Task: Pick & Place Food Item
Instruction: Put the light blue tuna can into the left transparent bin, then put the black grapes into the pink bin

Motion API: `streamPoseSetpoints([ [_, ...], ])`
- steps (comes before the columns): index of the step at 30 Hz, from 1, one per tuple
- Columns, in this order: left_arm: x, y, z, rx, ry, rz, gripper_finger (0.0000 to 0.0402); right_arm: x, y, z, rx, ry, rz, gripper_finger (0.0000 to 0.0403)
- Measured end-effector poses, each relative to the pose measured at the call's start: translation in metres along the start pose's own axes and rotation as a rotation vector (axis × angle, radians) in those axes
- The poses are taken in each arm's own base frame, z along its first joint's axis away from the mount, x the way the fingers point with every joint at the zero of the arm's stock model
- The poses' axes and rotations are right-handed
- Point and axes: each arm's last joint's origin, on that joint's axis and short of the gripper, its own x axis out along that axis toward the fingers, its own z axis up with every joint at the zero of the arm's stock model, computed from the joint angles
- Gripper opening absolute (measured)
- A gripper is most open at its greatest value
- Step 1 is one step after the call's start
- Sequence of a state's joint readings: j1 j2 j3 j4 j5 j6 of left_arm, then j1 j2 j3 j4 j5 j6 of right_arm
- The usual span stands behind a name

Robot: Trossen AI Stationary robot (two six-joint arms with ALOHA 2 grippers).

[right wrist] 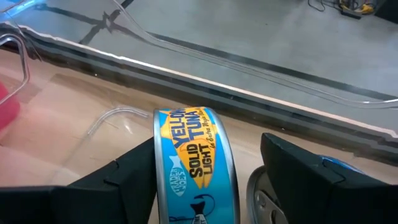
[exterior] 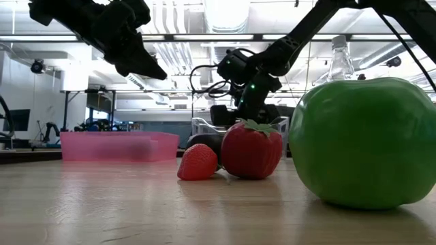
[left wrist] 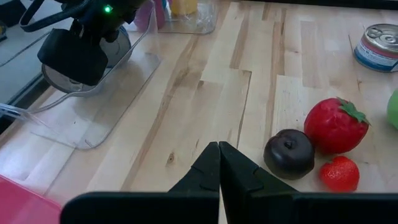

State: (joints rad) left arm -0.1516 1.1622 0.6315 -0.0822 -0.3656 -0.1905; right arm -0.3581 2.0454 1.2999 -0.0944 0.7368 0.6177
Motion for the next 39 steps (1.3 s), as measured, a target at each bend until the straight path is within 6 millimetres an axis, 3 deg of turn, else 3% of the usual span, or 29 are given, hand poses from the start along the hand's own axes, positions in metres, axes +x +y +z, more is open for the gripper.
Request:
streamPoseSetpoints([
  [10,0.000,0.000,0.000,0.000,0.000,0.000,0.0001,-0.005,-0.001,0.006,-0.027,-0.008,0.008,0.0286],
  [19,0.000,0.000,0.000,0.001,0.000,0.000,0.0001,-0.022,-0.003,0.022,-0.011,-0.033,0.033,0.0276],
  [28,0.000,0.000,0.000,0.003,0.000,0.000,0.0001,-0.073,-0.004,0.042,-0.062,-0.062,0.105,0.0263],
  [39,0.000,0.000,0.000,0.002,-0.002,0.000,0.0001,-0.139,0.013,0.041,-0.270,-0.143,0.257,0.0248],
])
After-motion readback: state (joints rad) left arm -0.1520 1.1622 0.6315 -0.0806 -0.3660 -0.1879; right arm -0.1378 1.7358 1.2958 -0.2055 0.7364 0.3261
